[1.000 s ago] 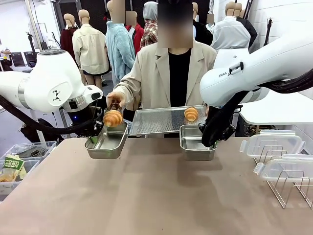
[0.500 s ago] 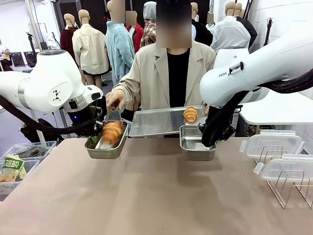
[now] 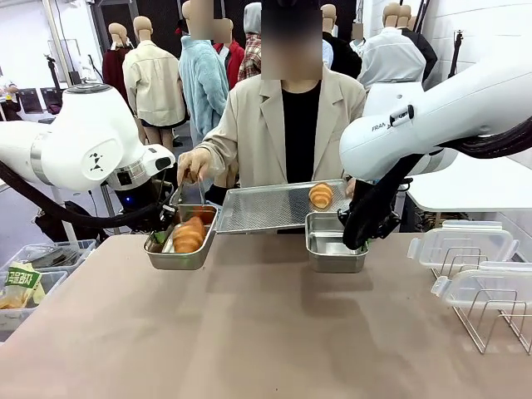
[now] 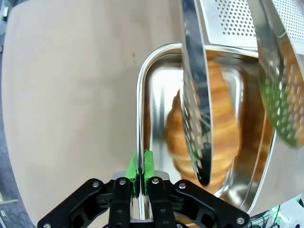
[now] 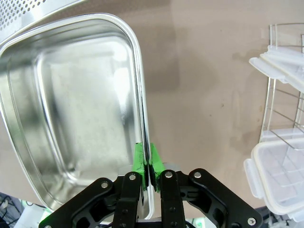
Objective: Place the bread in airtight containers.
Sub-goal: Once an object is inside an Airtight Container , place the container in the center of the table.
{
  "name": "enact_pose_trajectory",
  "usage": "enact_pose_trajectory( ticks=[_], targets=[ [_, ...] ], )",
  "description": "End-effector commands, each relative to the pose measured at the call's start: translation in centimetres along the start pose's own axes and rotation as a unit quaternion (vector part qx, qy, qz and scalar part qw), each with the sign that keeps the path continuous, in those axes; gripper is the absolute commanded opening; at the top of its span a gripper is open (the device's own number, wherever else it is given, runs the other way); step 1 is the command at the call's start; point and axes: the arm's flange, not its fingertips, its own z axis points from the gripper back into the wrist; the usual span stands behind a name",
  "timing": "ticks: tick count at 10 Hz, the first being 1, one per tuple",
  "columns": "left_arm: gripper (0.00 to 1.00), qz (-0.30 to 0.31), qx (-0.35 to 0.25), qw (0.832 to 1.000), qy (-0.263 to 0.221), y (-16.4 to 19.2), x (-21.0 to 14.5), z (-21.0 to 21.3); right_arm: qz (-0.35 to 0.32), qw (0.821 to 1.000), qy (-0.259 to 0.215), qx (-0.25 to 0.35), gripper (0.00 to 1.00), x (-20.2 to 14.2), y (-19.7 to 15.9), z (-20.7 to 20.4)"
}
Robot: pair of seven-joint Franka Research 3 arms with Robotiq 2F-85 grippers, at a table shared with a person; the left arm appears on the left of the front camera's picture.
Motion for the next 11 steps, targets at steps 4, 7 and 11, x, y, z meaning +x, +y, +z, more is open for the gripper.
enact_pose_trajectory(
  ticks=[4, 7, 11],
  targets=[
    [0.00, -0.007, 0.007, 1.000, -0.005, 0.16, 0.16, 0.31, -0.003, 1.000, -0.008, -0.004, 0.00, -0.28, -0.05, 0.12],
    [0.00, -0.007, 0.007, 1.000, -0.005, 0.16, 0.16, 0.31, -0.003, 1.000, -0.008, -0.004, 0.00, -0.28, -0.05, 0.12],
    [0.00, -0.007, 0.007, 1.000, -0.005, 0.16, 0.16, 0.31, -0.003, 1.000, -0.008, -0.004, 0.00, -0.28, -0.05, 0.12]
  ],
)
